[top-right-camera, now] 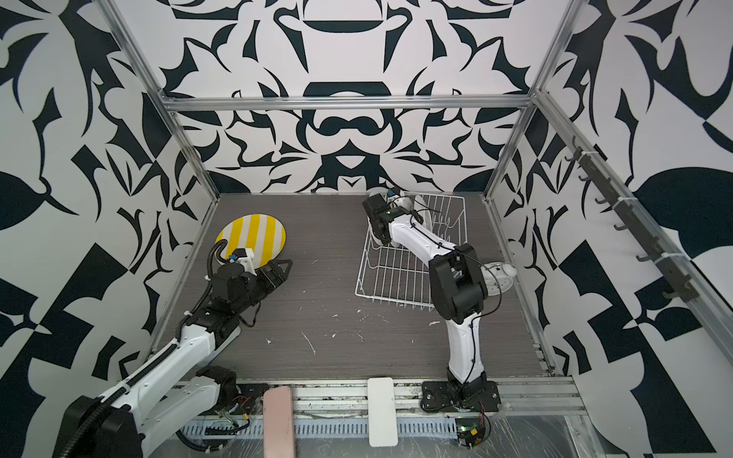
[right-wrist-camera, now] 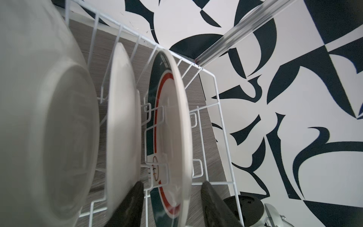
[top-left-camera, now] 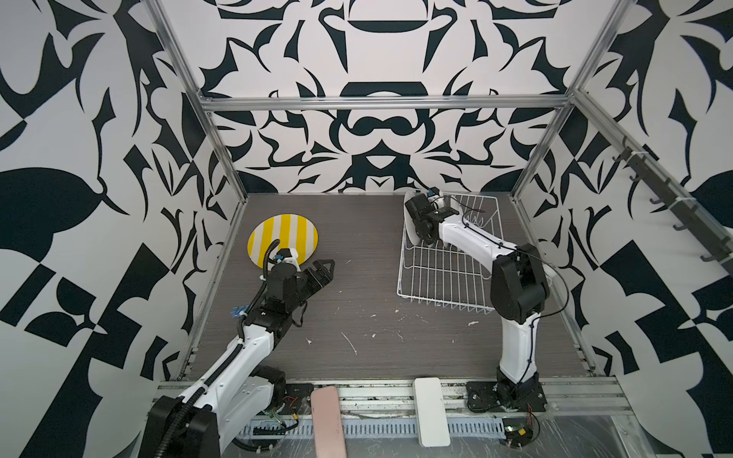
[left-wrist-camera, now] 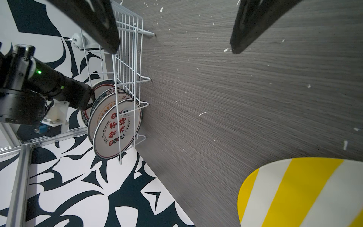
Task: Unload the plates from the dish rack
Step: Pick up the plate from the dish rack.
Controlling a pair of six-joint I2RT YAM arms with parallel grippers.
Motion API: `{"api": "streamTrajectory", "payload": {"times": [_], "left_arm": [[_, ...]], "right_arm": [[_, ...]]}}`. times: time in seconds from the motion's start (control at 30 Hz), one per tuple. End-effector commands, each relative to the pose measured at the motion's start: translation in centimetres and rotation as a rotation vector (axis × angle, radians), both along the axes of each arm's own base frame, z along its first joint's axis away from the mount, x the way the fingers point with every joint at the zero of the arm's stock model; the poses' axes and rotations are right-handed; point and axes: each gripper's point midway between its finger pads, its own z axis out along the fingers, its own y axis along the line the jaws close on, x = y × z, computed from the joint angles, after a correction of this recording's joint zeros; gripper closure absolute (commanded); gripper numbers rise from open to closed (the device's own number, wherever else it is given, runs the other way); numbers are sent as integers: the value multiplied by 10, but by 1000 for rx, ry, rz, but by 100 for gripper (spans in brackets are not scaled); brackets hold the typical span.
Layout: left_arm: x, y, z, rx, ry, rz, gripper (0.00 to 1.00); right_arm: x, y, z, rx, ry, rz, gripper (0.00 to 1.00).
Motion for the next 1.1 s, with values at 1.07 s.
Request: {"api": "streamTrajectory", "payload": {"times": [1.07], "left_arm": [[9,-5,20,-15,-27,-6,7]], "right_arm": [[17,-25,-12,34,-36,-53,69]]}}
